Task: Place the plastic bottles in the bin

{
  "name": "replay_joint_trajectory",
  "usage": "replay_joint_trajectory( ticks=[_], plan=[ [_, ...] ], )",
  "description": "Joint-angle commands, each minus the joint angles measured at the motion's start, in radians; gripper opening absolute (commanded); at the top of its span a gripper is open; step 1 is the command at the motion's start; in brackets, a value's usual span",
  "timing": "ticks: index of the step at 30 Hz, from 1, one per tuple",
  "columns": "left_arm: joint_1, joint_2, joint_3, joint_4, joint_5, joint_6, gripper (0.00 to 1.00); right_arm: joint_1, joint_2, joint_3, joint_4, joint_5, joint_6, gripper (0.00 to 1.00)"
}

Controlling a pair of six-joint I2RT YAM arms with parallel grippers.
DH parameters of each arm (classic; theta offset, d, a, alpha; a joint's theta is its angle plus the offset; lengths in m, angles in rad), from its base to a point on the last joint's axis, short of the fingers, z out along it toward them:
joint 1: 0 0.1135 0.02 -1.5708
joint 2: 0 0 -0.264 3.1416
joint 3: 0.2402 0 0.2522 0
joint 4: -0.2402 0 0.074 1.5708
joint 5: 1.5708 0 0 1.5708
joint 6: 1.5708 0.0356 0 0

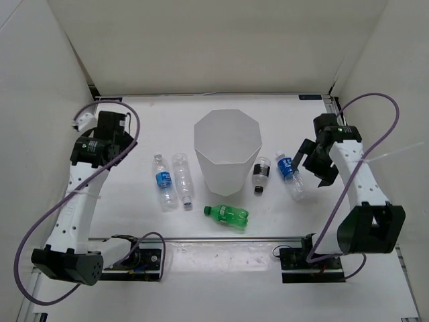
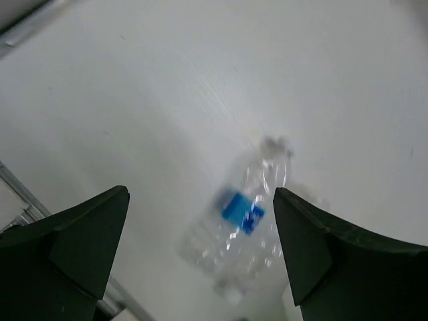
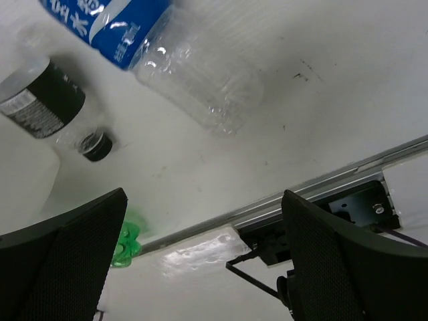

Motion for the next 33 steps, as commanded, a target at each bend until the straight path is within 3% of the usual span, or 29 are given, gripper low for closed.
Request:
replay_joint_trajectory(
  ticks=[1, 6, 11, 19, 22, 23, 25, 26, 27, 30, 33],
  plan=[
    [-0.086, -0.048, -0.065, 0.191, 0.296, 0.292, 1.0, -0.005, 0.089, 0.085, 0.029, 0.064, 0.002, 1.0],
    [-0.098, -0.134, -0.053, 0.186, 0.366, 0.319, 1.0, -0.015, 0.157, 0.044, 0.147, 0.01, -0.065, 1.0],
    [-0.051, -0.154, -0.093, 0.241, 0.623, 0.454, 1.0, -0.016, 0.25, 0.006, 0.268, -0.134, -0.218, 1.0],
    [-0.029, -0.132, -0.177, 0.264, 0.728, 0.374, 1.0, 0.032, 0.453, -0.02, 0.347, -0.128, -0.254, 1.0],
    [-0.029, -0.123, -0.177, 0.255, 0.739, 0.374, 1.0, 0.012, 0.525, 0.007, 0.334, -0.11, -0.233, 0.88],
    [-0.029, -0.123, -0.177, 0.255, 0.728, 0.374, 1.0, 0.001, 0.525, 0.007, 0.334, -0.1, -0.224, 0.78],
    [-0.029, -0.123, -0.166, 0.236, 0.699, 0.365, 1.0, -0.017, 0.525, -0.002, 0.325, -0.11, -0.209, 0.7],
    [-0.017, -0.123, -0.154, 0.236, 0.671, 0.365, 1.0, -0.017, 0.481, -0.002, 0.304, -0.091, -0.186, 0.66],
    [-0.017, -0.123, -0.154, 0.236, 0.66, 0.365, 1.0, -0.017, 0.45, -0.002, 0.29, -0.073, -0.172, 0.55],
    [0.011, -0.112, -0.107, 0.193, 0.622, 0.35, 1.0, -0.002, 0.254, 0.024, 0.238, -0.059, -0.114, 0.5],
    [0.04, -0.169, -0.155, 0.231, 0.587, 0.289, 1.0, 0.094, 0.036, 0.169, 0.166, 0.004, -0.064, 0.43]
  ],
)
